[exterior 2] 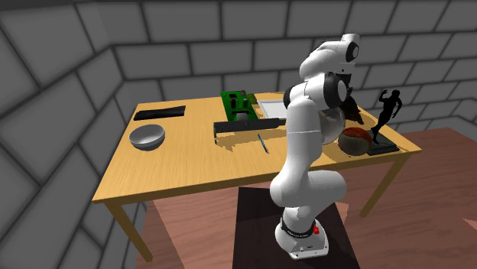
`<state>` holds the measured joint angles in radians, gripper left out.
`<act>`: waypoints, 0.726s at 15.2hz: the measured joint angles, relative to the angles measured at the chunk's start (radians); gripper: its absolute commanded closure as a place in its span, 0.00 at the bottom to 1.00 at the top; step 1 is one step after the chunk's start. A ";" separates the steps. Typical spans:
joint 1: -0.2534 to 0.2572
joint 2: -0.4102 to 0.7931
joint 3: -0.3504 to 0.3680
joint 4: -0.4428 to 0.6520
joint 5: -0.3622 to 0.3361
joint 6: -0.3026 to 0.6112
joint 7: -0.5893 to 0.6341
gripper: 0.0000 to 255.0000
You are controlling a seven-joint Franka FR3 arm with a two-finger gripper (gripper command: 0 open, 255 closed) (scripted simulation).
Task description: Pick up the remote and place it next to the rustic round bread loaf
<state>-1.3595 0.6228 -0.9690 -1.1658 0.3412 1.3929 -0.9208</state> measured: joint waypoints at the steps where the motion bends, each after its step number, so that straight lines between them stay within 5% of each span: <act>1: -0.021 0.017 0.006 0.020 0.009 -0.004 -0.007 1.00; 7: -0.031 0.037 0.012 -0.009 0.024 0.058 -0.016 1.00; 11: -0.018 0.027 0.012 -0.080 0.019 0.229 -0.028 1.00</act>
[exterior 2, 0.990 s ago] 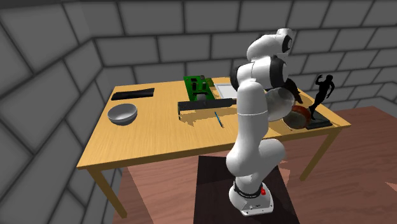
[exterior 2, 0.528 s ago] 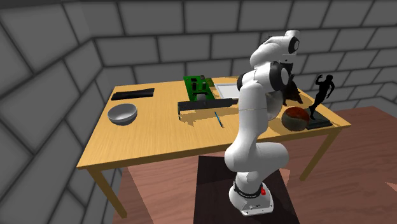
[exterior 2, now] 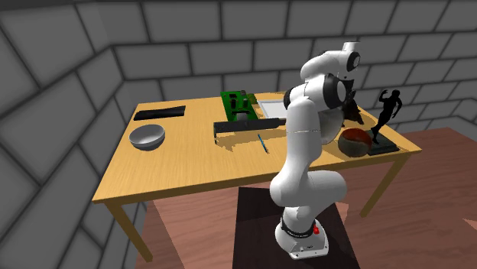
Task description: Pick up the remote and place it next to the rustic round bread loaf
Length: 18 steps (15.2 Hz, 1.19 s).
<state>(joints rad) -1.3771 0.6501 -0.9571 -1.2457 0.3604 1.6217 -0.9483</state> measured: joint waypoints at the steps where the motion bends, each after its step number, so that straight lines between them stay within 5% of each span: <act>1: 0.008 -0.005 0.002 -0.016 -0.005 0.031 0.006 1.00; 6: 0.043 -0.037 0.029 -0.115 -0.028 0.170 0.027 1.00; 11: 0.021 -0.010 0.070 -0.154 -0.025 0.082 0.027 1.00; 12: 0.021 -0.009 0.071 -0.155 -0.025 0.078 0.027 0.00; 18: -0.076 0.008 0.124 -0.212 0.070 0.227 -0.134 0.00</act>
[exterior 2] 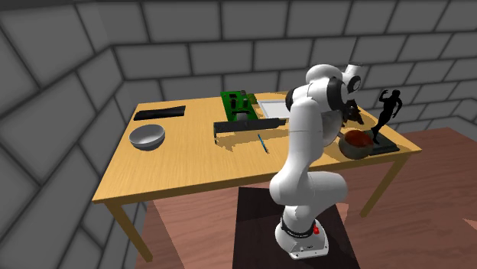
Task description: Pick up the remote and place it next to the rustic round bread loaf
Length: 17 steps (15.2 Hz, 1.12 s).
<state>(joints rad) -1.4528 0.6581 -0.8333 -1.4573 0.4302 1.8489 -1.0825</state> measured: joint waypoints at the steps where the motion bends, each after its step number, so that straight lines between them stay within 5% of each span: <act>1: -0.027 0.011 0.018 -0.007 0.027 0.026 -0.040 0.00; 4: -0.082 0.035 0.055 -0.010 0.080 0.074 -0.122 0.00; 17: -0.095 0.075 0.083 -0.049 0.118 0.151 -0.153 0.00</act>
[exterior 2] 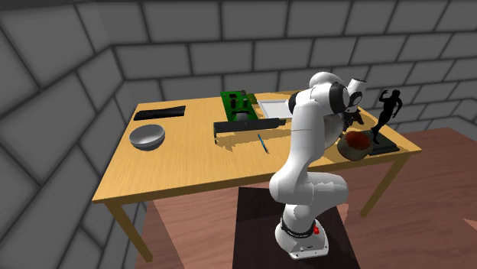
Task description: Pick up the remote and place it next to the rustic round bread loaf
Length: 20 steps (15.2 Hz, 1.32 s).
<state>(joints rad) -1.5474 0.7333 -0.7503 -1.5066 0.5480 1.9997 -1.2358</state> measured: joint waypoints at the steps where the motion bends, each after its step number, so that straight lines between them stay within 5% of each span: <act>1: 0.000 0.000 0.000 0.000 0.000 0.000 0.000 1.00; 20: 0.010 -0.046 -0.026 0.034 -0.033 -0.072 0.020 1.00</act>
<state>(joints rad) -1.5377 0.6868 -0.7764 -1.4728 0.5147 1.9275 -1.2160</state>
